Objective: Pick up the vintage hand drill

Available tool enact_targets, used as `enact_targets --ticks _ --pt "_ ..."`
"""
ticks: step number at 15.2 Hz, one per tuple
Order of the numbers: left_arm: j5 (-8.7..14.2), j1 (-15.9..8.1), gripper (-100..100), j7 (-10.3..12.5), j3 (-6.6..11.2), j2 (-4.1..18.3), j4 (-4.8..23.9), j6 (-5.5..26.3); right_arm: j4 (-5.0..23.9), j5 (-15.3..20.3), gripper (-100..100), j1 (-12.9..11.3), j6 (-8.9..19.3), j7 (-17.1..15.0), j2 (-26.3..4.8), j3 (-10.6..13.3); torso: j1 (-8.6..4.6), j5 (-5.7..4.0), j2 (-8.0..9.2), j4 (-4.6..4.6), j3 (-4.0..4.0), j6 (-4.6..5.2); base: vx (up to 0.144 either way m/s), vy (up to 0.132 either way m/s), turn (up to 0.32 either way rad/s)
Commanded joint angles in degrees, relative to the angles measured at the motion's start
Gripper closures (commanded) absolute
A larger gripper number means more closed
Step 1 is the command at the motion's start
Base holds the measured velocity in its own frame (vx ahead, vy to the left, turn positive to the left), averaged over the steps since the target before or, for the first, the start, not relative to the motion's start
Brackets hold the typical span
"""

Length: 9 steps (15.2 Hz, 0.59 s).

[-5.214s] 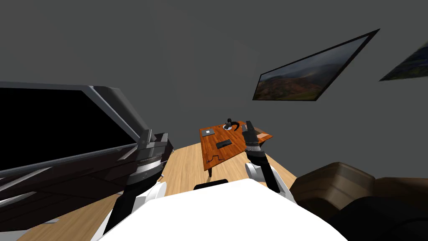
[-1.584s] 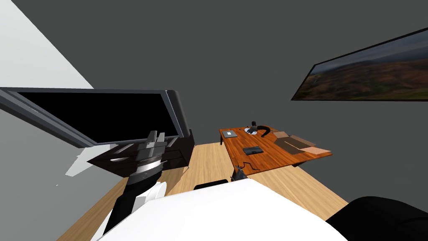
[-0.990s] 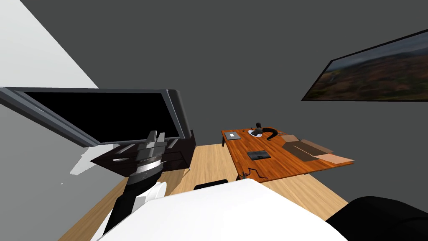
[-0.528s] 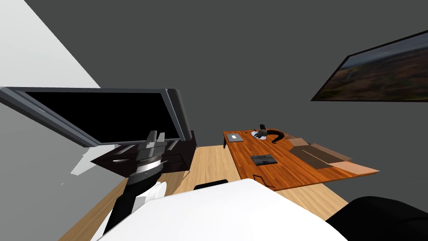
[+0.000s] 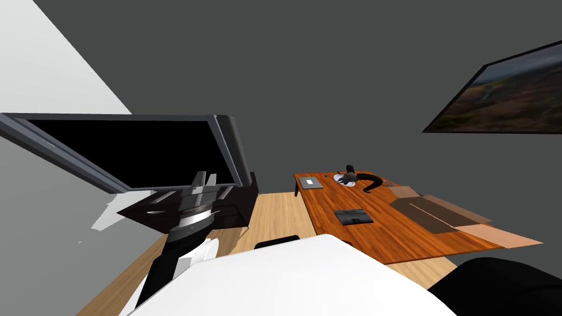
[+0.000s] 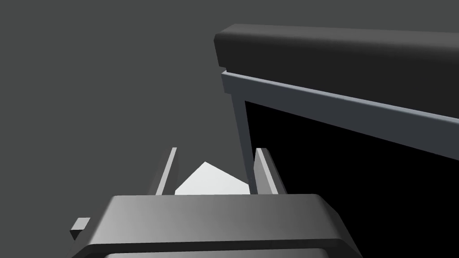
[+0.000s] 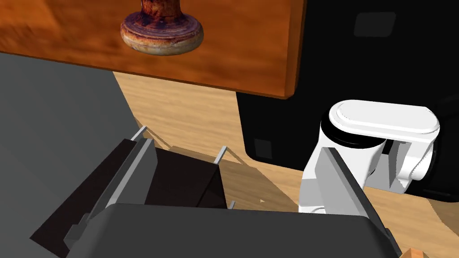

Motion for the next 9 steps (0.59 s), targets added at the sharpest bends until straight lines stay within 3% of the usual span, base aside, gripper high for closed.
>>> enact_targets --ticks 1,2,4,5,9 --pt "0.0 0.0 0 0.0 0.0 0.0 0.0 0.0 0.38 1.69 -100 0.33 -0.12 0.89 -0.28 0.0 0.0 0.0 0.0 0.0 0.0 0.0 0.082 -0.014 0.026" --pt "0.0 0.0 0 0.0 0.0 0.0 0.0 0.0 2.26 3.16 -100 0.37 0.37 1.89 -0.93 0.92 -0.01 0.0 0.03 0.0 0.01 0.01 0.093 -0.019 0.043" --pt "0.0 0.0 0 0.0 0.0 0.0 0.0 0.0 2.26 4.34 -100 0.37 0.37 1.89 -0.93 0.92 -0.03 0.0 -0.02 -0.01 -0.01 0.0 0.091 -0.019 0.036" --pt "0.0 0.0 0 0.0 0.0 0.0 0.0 0.0 4.02 6.2 -100 0.41 0.82 2.82 -1.53 1.79 -0.03 0.0 0.02 0.0 0.0 0.01 0.097 -0.02 0.057" --pt "0.0 0.0 0 0.0 0.0 0.0 0.0 0.0 4.02 6.82 -100 0.41 0.82 2.82 -1.53 1.79 -0.03 -0.01 0.1 0.01 0.05 0.01 0.062 -0.02 0.015"
